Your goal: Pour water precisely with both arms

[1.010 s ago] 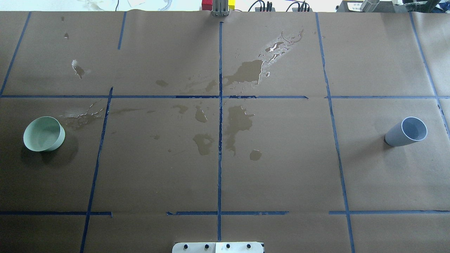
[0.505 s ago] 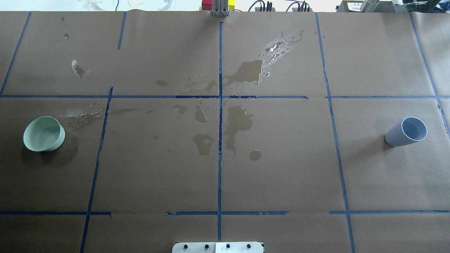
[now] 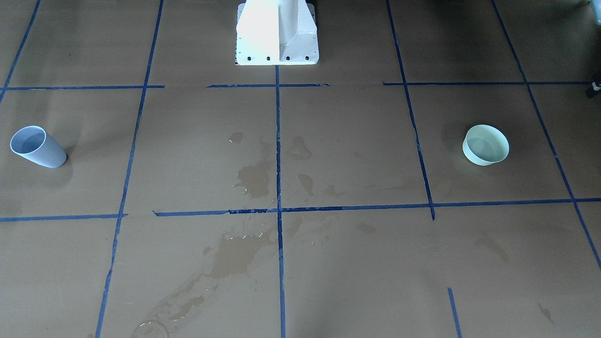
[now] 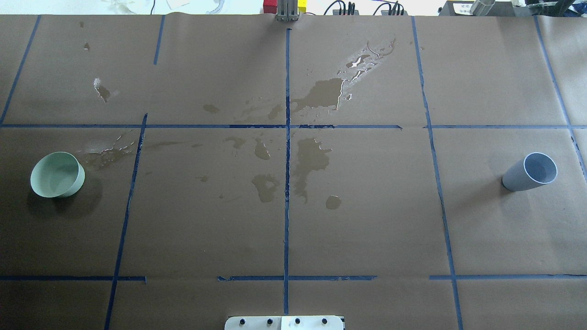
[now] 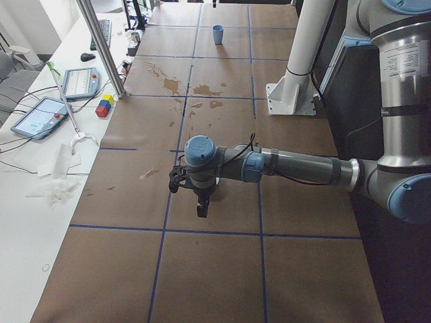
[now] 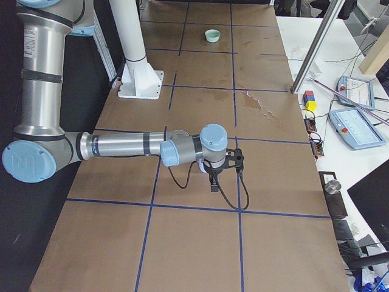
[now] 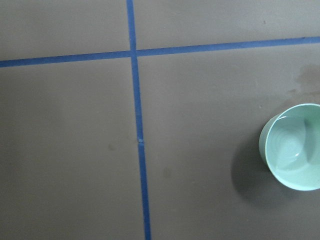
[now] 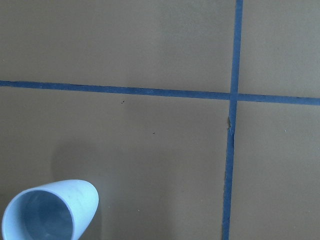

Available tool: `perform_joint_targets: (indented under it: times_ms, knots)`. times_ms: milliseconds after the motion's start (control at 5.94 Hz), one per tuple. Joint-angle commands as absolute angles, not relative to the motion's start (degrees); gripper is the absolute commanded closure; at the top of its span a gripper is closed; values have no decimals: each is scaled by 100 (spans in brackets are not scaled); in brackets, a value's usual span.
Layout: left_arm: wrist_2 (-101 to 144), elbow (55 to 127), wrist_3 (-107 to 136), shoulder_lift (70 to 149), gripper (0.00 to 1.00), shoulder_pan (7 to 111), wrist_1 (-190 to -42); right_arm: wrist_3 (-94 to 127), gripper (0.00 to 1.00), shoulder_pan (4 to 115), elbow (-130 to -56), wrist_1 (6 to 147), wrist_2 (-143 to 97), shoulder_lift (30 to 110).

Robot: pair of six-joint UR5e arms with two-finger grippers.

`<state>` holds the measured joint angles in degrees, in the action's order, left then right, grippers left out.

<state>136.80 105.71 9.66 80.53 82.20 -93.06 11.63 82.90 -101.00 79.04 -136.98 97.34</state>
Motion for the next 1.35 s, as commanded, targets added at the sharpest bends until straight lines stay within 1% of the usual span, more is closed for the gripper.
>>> perform_joint_targets:
  times_ms: [0, 168, 337, 505, 1010, 1178]
  knots:
    - [13649, 10251, 2882, 8190, 0, 7457, -10557, 1160, 0, 8253, -10081, 7787, -13702, 9756]
    - [13641, 9709, 3448, 8444, 0, 7157, -11147, 1151, 0, 8244, -10081, 7787, -13702, 9756]
    - [13641, 9007, 3689, 8803, 0, 6885, -11771, 1160, 0, 8235, -10090, 7787, -13702, 9756]
    - [13615, 8748, 4266, 8955, 0, 6595, -12212, 1151, 0, 8235, -10090, 7778, -13702, 9756]
    - [13526, 8763, 4526, 8921, 0, 6180, -12357, 1169, 0, 8157, -10081, 7787, -13702, 9756]
    - [13526, 8763, 4518, 8912, 2, 6100, -12357, 1169, 0, 8130, -10081, 7787, -13702, 9756]
